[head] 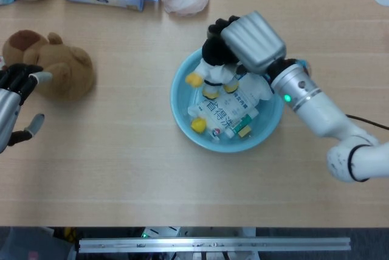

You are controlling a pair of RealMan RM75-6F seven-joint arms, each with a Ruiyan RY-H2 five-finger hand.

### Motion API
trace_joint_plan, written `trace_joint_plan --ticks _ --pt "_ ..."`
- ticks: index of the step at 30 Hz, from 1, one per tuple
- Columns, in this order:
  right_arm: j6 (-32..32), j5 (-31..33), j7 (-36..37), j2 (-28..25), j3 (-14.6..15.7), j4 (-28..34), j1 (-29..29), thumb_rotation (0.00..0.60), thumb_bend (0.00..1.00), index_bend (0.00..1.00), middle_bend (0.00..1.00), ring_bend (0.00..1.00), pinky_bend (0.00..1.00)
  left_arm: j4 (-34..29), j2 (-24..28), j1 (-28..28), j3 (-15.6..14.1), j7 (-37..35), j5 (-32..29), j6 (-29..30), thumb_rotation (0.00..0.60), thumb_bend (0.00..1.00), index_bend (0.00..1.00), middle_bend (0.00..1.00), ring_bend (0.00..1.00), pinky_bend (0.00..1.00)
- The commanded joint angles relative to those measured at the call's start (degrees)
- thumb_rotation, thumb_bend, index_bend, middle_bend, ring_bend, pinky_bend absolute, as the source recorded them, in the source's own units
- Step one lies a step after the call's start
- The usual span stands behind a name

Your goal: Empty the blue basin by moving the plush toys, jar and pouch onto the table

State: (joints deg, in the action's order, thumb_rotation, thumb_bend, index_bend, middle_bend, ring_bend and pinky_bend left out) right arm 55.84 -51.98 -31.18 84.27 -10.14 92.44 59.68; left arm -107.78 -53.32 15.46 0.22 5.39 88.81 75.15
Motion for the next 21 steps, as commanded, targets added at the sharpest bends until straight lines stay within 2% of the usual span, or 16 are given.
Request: trace_joint_plan --ticks 1,5,9,13,21 --pt "2.0 -2.8 3.1 -8.0 0.3 6.2 -4.1 0.600 0.39 0.69 0.57 0.61 0.83 0.2 0.1 0.0 0.0 -0.2 -0.1 -0.3 0.600 0.33 0.22 0.20 0.16 0.25" --pt "3.6 -4.1 3.4 -12.3 1.8 7.3 -7.0 0.600 0.39 0.69 0.57 0.61 0.83 0.3 0.3 0.1 -0.2 -0.4 0.0 -0.8 0.600 0.33 0.22 0.20 0.16 0.25" --pt "4.2 -4.1 5.0 -14.8 2.8 5.4 -9.7 0.600 0.39 0.69 0.57 0.61 0.83 0.3 0.3 -0.1 -0.3 -0.4 0.4 -0.6 0.600 0.33 0.22 0.20 0.16 0.25" --pt "4.4 -4.0 5.6 -15.4 3.2 3.2 -11.0 0.600 0.39 0.69 0.57 0.61 0.83 0.3 0.3 -0.1 -0.4 -0.5 0.7 -0.7 0.600 0.33 0.22 0.20 0.16 0.25" --pt "1.0 -0.7 7.0 -12.8 3.9 -7.1 -13.1 0.600 0.38 0.69 0.57 0.60 0.83 0.2 0.2 0.2 -0.5 0.0 0.3 -1.8 0.600 0.33 0.22 0.20 0.16 0.25"
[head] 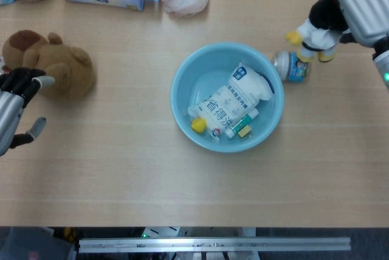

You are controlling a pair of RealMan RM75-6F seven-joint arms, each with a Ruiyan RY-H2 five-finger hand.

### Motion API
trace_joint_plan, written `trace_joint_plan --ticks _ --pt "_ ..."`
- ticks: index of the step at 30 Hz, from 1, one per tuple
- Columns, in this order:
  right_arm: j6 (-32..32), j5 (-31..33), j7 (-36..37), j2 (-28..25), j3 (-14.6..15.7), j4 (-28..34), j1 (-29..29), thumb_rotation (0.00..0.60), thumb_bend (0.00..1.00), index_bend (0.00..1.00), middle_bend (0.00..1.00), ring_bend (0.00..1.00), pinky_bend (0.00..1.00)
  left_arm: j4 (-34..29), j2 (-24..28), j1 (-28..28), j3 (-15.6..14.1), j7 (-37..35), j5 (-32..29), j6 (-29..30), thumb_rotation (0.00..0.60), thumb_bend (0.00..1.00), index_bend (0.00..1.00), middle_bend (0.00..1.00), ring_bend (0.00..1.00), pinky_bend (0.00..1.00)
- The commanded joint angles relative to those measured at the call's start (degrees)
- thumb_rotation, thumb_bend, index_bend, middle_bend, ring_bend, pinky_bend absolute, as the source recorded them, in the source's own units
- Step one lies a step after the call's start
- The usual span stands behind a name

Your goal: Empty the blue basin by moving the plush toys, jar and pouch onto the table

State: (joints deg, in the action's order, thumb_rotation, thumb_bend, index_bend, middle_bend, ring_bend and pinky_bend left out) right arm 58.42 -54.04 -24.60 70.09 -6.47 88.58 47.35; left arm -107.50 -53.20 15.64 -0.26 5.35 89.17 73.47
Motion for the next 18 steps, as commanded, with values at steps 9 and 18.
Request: trace_joint_plan --ticks 9,18 --pt "-7.2 5.7 -3.3 3.0 1.5 -6.6 -0.6 0.600 0.35 0.53 0.44 0.42 0.63 0.0 0.0 0.3 0.0 0.7 -0.8 -1.1 0.600 0.33 0.22 0.20 0.16 0.25" --pt "-9.4 6.0 -2.2 -1.1 0.6 -1.2 -0.4 0.600 0.29 0.14 0.23 0.20 0.44 0.0 -0.3 0.6 0.4 1.0 -1.4 -1.4 0.600 0.33 0.22 0.20 0.16 0.25"
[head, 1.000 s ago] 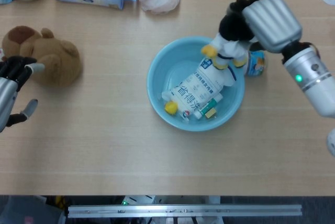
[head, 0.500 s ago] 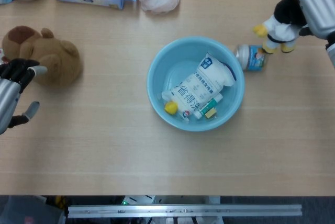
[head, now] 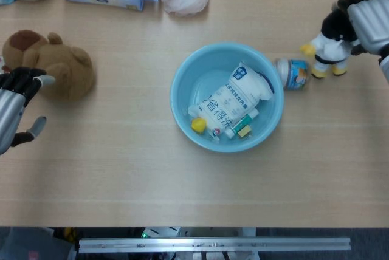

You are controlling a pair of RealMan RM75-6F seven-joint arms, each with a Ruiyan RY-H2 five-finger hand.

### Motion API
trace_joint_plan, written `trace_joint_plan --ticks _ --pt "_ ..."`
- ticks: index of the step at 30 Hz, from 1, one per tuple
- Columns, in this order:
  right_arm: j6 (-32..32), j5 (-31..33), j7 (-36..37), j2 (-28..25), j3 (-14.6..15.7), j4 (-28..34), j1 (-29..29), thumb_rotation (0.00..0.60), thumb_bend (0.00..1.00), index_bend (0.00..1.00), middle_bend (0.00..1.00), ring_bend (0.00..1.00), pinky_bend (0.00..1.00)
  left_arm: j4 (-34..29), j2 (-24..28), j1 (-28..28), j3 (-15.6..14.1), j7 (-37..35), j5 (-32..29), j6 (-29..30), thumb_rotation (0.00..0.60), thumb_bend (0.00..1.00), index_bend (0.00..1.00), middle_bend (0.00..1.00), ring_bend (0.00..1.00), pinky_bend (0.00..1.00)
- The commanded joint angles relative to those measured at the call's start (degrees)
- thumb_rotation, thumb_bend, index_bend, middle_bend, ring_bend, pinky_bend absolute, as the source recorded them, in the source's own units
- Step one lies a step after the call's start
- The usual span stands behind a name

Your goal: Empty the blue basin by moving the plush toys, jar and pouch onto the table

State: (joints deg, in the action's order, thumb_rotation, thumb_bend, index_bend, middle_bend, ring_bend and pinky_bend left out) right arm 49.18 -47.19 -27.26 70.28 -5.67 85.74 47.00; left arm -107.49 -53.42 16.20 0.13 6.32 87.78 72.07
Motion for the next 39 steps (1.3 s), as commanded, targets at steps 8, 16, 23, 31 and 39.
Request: trace_joint_plan --ticks 8,16,23,31,39 --pt "0.7 -5.7 1.9 -5.1 -1.1 9.5 -0.1 0.600 0.21 0.12 0.23 0.19 0.43 0.1 0.0 0.0 0.1 -0.1 0.1 0.3 0.600 0.33 0.22 0.20 0.16 0.25" --pt "-2.6 -11.1 1.6 -4.6 -1.9 15.7 3.2 0.600 0.13 0.12 0.24 0.18 0.43 0.5 0.5 -0.8 -0.1 -1.1 0.0 1.1 0.600 0.33 0.22 0.20 0.16 0.25" --pt "-6.4 -9.1 -4.1 1.4 -1.5 14.9 9.1 0.600 0.02 0.12 0.24 0.18 0.43 0.9 1.2 -1.7 -0.4 -2.2 0.0 2.1 0.600 0.33 0.22 0.20 0.16 0.25" --pt "-8.5 -3.9 -10.2 8.2 1.3 11.9 14.4 0.600 0.00 0.12 0.24 0.18 0.43 1.2 2.1 -2.8 -0.8 -3.4 0.4 3.2 0.600 0.33 0.22 0.20 0.16 0.25" --pt "-8.4 -0.2 -14.4 13.0 5.2 8.9 17.2 0.600 0.00 0.12 0.24 0.17 0.43 1.3 2.4 -3.2 -0.9 -4.1 0.8 3.5 0.600 0.33 0.22 0.20 0.16 0.25"
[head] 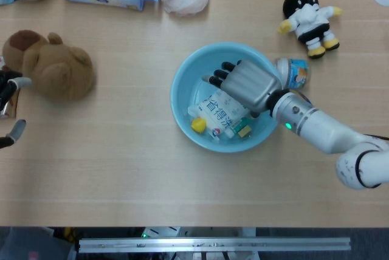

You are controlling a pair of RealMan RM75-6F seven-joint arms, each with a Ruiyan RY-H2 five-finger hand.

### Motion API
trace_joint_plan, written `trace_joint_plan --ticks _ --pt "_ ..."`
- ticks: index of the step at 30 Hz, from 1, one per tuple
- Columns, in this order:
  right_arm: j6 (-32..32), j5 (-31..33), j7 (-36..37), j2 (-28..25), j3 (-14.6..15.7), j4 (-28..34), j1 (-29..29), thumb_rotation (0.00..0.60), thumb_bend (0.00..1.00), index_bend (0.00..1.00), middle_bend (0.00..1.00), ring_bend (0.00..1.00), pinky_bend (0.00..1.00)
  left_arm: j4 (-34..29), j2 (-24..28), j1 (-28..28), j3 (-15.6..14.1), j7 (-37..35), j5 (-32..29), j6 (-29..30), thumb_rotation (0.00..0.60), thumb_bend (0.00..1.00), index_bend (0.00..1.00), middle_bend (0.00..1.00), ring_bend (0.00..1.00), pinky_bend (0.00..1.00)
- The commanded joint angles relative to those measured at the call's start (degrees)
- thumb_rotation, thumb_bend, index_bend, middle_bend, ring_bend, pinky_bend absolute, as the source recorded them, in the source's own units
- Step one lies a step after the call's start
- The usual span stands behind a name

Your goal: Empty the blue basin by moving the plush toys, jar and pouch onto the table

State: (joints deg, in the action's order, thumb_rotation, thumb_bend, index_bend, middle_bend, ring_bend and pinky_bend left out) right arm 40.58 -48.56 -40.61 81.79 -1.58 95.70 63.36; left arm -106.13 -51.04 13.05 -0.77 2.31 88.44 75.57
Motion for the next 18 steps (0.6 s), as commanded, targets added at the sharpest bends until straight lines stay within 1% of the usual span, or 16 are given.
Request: trace_joint_plan --ticks 1,18 --pt "0.3 1.5 -1.5 1.9 1.4 -1.4 1.1 0.600 0.00 0.12 0.24 0.17 0.43 0.0 0.1 -0.1 0.0 -0.1 0.2 0.1 0.600 0.33 0.22 0.20 0.16 0.25" --pt "2.5 7.2 -7.9 9.1 6.2 -7.2 4.9 0.600 0.00 0.12 0.23 0.16 0.42 0.3 0.4 -0.4 -0.2 -1.3 0.5 -0.2 0.600 0.33 0.22 0.20 0.16 0.25"
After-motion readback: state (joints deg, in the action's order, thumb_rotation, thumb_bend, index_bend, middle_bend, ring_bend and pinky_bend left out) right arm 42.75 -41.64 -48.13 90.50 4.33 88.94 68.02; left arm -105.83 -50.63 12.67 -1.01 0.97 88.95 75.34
